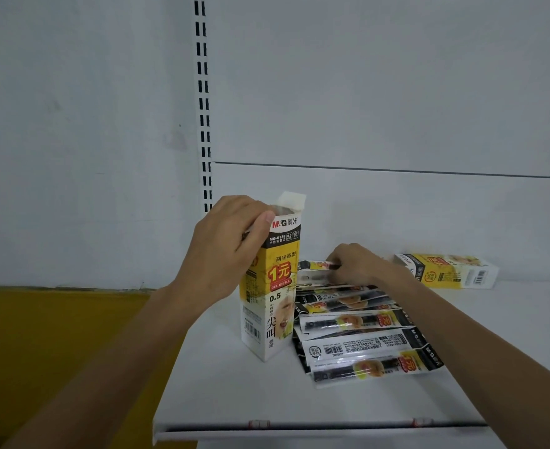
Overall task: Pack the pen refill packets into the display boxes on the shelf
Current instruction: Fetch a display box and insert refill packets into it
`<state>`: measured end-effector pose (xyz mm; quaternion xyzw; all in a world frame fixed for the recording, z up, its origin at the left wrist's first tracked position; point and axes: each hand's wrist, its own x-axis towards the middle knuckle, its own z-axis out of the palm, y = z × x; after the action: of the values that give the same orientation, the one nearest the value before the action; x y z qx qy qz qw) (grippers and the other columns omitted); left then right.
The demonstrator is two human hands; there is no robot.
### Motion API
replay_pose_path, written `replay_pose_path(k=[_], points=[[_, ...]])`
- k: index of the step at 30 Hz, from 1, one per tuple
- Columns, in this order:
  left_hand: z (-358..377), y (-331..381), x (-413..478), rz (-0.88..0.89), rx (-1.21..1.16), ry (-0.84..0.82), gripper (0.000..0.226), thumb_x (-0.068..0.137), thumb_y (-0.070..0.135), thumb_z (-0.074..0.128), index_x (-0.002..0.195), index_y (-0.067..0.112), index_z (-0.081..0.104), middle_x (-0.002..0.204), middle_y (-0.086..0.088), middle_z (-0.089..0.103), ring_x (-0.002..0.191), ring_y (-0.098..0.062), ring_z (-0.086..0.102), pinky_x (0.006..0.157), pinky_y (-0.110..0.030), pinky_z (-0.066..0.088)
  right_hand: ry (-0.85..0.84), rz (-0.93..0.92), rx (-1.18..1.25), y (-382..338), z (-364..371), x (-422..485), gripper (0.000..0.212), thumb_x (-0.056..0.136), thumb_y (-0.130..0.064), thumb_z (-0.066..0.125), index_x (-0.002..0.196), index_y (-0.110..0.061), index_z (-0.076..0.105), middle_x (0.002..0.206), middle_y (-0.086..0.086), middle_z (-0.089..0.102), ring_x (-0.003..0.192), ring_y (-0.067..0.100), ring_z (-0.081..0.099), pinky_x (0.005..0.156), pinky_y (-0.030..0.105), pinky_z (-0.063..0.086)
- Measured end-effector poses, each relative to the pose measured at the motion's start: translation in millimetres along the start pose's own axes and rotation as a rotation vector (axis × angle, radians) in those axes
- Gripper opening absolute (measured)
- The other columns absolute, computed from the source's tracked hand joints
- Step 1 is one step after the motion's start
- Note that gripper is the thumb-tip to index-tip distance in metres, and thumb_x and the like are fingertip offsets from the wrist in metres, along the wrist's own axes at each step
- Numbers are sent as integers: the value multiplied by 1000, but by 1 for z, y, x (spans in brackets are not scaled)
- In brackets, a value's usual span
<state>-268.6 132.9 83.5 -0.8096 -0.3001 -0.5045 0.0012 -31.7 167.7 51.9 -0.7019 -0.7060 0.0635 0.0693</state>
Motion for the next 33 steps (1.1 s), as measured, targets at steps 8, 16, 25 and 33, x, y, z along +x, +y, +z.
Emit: replay_pose_path(k=[8, 16, 25, 33], points=[[1, -2, 0, -1, 1, 0, 46, 91, 42, 23, 101, 24, 65, 92, 17, 55, 93, -1, 46, 75, -13, 33, 199, -94, 362, -7, -19, -18, 17, 90, -15, 55, 90, -18, 72, 64, -3, 60, 44, 1, 41, 44, 11, 30], [-4, -3, 2, 30, -22, -30, 41, 89, 44, 27, 105, 32, 63, 89, 32, 48, 94, 4, 41, 77, -14, 32, 243, -45, 866, -12, -39, -40, 36, 85, -41, 56, 90, -7, 64, 68, 0, 53, 56, 14, 41, 53, 19, 35], [-4, -3, 0, 36, 1, -41, 44, 89, 44, 29, 104, 24, 64, 95, 20, 53, 95, 5, 42, 77, -17, 34, 428, -261, 1449, -55, -102, -58, 15, 89, -7, 41, 88, -7, 56, 47, -5, 42, 45, 10, 43, 50, 22, 39], [-6, -5, -5, 50, -51, -100, 41, 91, 44, 29, 116, 29, 58, 105, 17, 56, 100, 0, 47, 80, -28, 44, 663, -280, 1311, -96, -127, -59, 31, 96, -27, 39, 74, -16, 58, 60, -2, 41, 42, 6, 44, 39, 16, 33]])
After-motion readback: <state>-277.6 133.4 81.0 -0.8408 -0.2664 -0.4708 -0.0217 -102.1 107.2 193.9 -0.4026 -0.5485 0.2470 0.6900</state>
